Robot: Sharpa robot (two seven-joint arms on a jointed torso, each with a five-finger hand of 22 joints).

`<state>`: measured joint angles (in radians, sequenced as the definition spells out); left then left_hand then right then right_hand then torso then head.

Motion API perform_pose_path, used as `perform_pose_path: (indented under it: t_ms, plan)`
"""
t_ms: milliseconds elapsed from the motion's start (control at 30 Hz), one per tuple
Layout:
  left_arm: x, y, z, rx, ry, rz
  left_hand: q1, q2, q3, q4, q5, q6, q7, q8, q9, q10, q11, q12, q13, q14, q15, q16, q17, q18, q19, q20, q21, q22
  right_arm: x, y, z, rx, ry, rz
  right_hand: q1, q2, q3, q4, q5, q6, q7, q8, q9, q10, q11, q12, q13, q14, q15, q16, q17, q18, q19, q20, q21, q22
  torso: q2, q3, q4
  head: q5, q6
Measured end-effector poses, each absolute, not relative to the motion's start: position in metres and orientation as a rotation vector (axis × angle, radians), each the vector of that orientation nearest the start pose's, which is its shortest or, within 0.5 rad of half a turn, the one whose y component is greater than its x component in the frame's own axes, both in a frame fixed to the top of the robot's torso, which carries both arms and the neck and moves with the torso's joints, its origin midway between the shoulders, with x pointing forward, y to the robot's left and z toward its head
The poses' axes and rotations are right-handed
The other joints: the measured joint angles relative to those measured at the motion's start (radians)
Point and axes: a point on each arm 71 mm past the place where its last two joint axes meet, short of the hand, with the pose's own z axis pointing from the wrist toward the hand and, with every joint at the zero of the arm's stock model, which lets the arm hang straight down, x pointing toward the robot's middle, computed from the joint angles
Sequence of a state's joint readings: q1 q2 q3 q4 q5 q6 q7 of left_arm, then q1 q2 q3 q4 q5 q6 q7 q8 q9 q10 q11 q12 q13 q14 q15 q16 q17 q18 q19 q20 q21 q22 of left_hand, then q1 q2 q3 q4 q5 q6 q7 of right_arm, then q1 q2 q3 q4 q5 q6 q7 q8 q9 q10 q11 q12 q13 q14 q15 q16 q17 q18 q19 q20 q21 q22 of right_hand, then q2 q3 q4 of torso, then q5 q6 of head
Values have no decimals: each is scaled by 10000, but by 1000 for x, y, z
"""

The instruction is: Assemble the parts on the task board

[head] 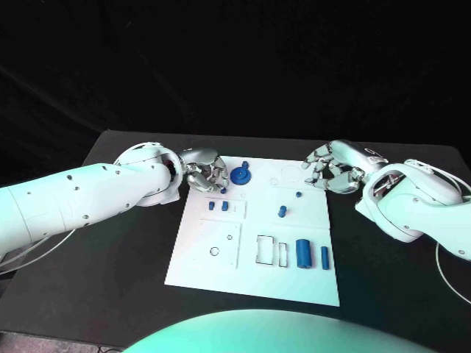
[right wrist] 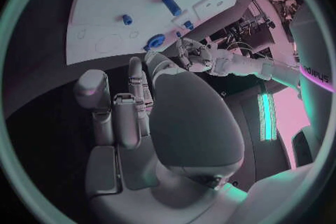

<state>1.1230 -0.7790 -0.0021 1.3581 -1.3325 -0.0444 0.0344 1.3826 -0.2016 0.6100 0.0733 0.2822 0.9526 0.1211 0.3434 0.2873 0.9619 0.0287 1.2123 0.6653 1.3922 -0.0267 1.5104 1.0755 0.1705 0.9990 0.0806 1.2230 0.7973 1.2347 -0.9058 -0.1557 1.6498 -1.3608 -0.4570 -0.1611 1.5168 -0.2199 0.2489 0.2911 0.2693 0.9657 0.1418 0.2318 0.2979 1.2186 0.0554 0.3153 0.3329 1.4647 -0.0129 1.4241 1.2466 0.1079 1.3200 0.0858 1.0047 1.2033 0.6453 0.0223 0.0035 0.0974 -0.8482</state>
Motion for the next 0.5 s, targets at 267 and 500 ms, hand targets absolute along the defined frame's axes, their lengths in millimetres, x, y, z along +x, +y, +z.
perform_pose_path:
  t_ms: [267,500]
  plan:
    - [497,208,-237,1411,19710,-7489,58,58,32,-32,0,35,-35,0,9,-1,0,68,18,35,-35,0,11,1,37,35,0,16,453,-200,-194,-289,16507,6896,-38,42,0,0,0,0,0,0,-3,0,0,0,5,0,0,0,0,0,0,0,0,0,-5,1,1,1,-6]
    - [497,209,-238,1442,19824,-7384,131,130,173,-141,0,35,-36,-1,8,-1,1,93,44,35,-35,-1,30,1,71,0,66,44,453,-200,-193,-263,16434,6922,-38,42,30,-1,0,-1,0,0,-2,0,1,0,5,0,0,0,-6,1,0,0,0,0,-7,3,1,7,-8]
